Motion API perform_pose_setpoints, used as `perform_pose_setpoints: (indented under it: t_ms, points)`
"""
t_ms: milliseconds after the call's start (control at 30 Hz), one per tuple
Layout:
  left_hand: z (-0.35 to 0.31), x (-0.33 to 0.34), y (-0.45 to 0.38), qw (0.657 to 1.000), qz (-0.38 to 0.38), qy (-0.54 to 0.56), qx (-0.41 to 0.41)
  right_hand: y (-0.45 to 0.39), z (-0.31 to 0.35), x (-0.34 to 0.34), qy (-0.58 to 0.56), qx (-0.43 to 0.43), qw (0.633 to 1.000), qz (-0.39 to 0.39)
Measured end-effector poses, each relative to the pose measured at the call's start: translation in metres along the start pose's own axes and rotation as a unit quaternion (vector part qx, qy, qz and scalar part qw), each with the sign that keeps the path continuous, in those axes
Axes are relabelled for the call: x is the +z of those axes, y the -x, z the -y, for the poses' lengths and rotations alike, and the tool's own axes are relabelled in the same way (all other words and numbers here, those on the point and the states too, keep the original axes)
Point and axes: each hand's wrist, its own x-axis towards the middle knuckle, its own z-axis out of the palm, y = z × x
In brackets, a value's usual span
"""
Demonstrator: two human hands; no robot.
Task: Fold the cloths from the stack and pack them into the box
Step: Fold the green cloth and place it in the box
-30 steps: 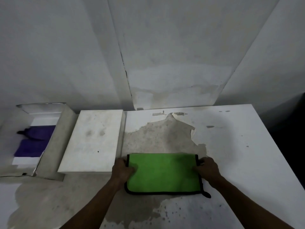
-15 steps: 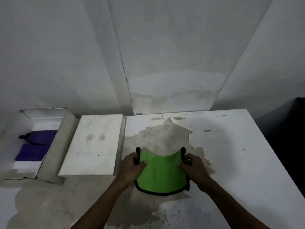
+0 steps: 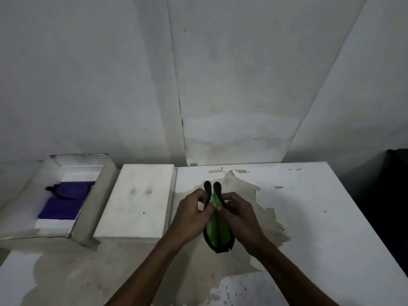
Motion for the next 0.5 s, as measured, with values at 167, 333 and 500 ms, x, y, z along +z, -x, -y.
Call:
perform_pose_setpoints:
  t_ms: [167,333,500]
  points:
    - [-0.009,-0.025,0.013,0.998,0.022,0.060,0.010,0.008,0.025,0.024,-0.009,-0.031,0.999,0.001]
    - [-0.018,-0.061,0.031,0.995,0.004,0.100,0.021,0.014,0.046,0.055,-0.063,-0.043,0.997,0.025]
    - [-0.023,-0.107,0.048,0.987,0.035,0.156,-0.002,0.015,0.061,0.088,-0.112,-0.025,0.993,0.011]
